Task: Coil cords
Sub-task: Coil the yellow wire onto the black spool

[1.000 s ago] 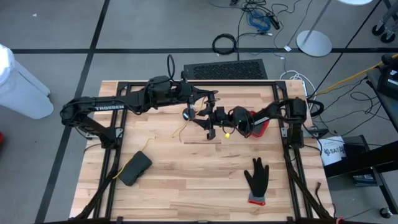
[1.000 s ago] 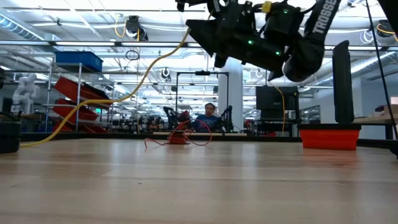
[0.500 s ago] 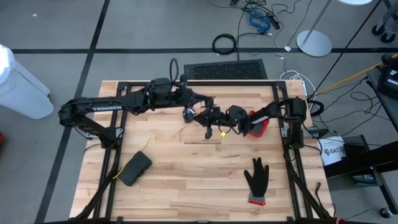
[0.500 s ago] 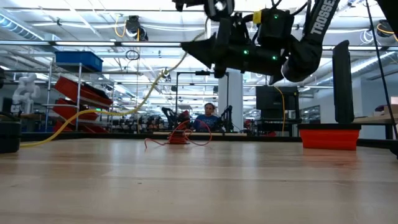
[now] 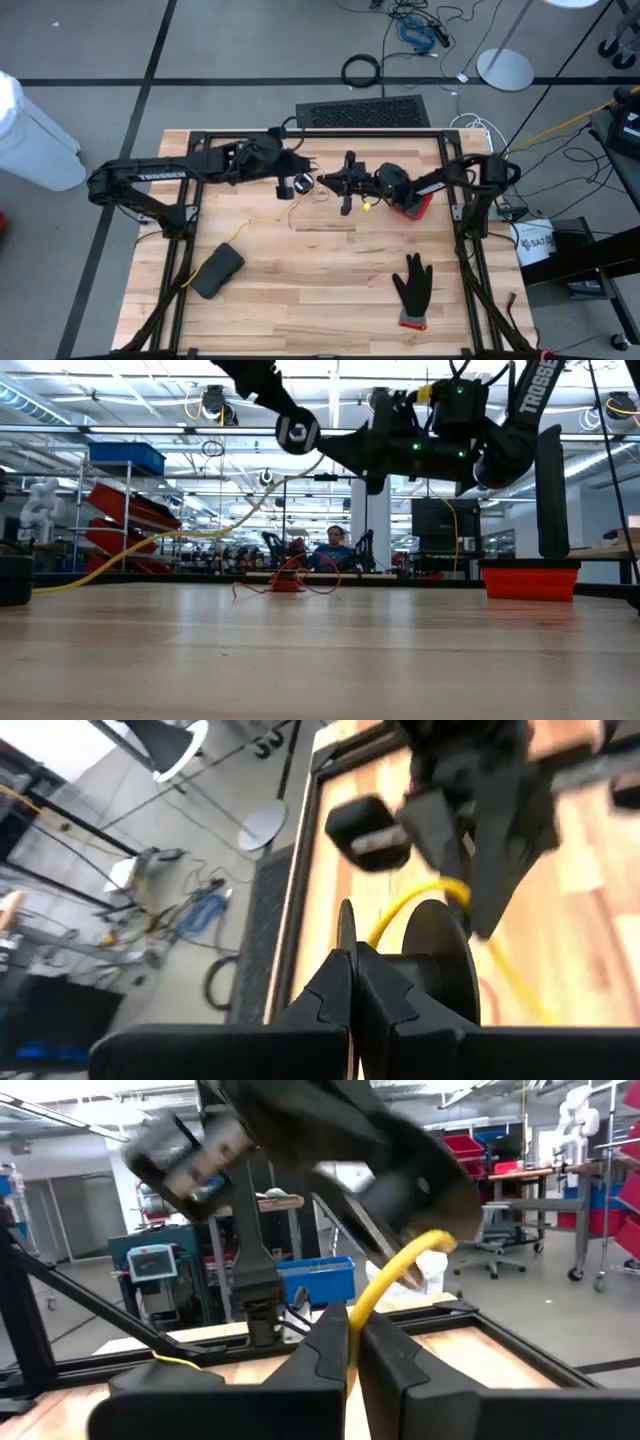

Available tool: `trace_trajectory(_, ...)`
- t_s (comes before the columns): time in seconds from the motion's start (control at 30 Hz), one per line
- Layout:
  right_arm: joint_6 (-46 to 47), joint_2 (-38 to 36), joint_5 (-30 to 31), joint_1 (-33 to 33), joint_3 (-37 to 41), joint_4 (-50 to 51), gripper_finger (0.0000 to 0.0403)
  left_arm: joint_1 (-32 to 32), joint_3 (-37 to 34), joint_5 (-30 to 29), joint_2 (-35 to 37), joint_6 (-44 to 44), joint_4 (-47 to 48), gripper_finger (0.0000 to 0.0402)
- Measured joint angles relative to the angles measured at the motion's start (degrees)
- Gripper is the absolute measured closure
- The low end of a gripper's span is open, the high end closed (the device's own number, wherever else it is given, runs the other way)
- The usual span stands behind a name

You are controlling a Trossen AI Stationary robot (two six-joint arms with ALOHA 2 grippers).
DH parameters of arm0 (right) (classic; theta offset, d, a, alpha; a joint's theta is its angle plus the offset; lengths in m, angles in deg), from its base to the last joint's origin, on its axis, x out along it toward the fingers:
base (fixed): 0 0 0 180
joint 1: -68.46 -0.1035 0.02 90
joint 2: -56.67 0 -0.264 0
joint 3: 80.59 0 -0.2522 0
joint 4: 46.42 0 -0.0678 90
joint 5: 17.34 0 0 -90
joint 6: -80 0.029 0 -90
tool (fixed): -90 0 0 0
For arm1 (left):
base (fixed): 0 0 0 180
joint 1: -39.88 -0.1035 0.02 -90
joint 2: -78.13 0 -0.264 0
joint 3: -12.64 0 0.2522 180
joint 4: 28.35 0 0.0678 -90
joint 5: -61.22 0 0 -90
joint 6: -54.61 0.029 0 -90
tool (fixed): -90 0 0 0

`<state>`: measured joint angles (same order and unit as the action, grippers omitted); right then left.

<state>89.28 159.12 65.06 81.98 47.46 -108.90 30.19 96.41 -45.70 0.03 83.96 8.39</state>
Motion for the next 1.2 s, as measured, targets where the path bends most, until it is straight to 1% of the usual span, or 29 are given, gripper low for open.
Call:
trace_trajectory(0.1,-0.1,-1.5,0.1,-0.5,-0.2,-0.1,0.0402,0.3,-2.2,-4.3,-1.3,1.4,-2.2,0.0402)
trace_trajectory(0.2,-0.3,-2.2,0.4,-0.9,-1.4,2.5,0.0402,0.5,-4.8,-6.2,-2.8,2.3,-6.1,0.0402)
trace_trajectory(0.3,-1.3,-2.4,0.7,-1.6,-3.9,6.9,0.0402,1.1,-7.2,-9.5,-4.5,2.7,-13.8,0.0402)
trace_trajectory(0.37,-2.6,-2.4,1.7,-2.0,-5.8,10.5,0.0402,1.4,-8.4,-10.4,-5.5,2.7,-19.2,0.0402)
trace_trajectory(0.43,-4.8,-2.4,4.7,-2.8,-7.2,12.9,0.0402,1.7,-8.7,-11.2,-6.5,2.2,-24.3,0.0402)
trace_trajectory(0.5,-7.3,-2.4,8.2,-3.5,-7.5,13.1,0.0403,2.2,-8.8,-12.7,-7.5,1.0,-28.9,0.0402)
trace_trajectory(0.63,-14.0,-2.4,16.5,-5.2,-7.6,13.0,0.0403,2.3,-8.8,-14.2,-8.7,-2.3,-34.7,0.0402)
trace_trajectory(0.7,-17.2,-2.4,20.0,-5.9,-7.6,12.8,0.0403,2.1,-8.8,-13.7,-8.7,-5.3,-37.0,0.0402)
trace_trajectory(0.87,-23.6,-2.4,26.6,-7.3,-7.6,11.3,0.0401,1.0,-8.8,-8.9,-8.7,-12.9,-40.4,0.0402)
trace_trajectory(1.0,-26.0,-2.4,28.5,-7.6,-7.6,10.4,0.0392,-0.5,-8.8,-4.7,-8.6,-18.3,-41.2,0.0402)
trace_trajectory(1.2,-26.0,-2.4,28.3,-7.6,-7.6,11.0,0.0370,-2.1,-8.8,1.5,-8.4,-22.5,-43.1,0.0402)
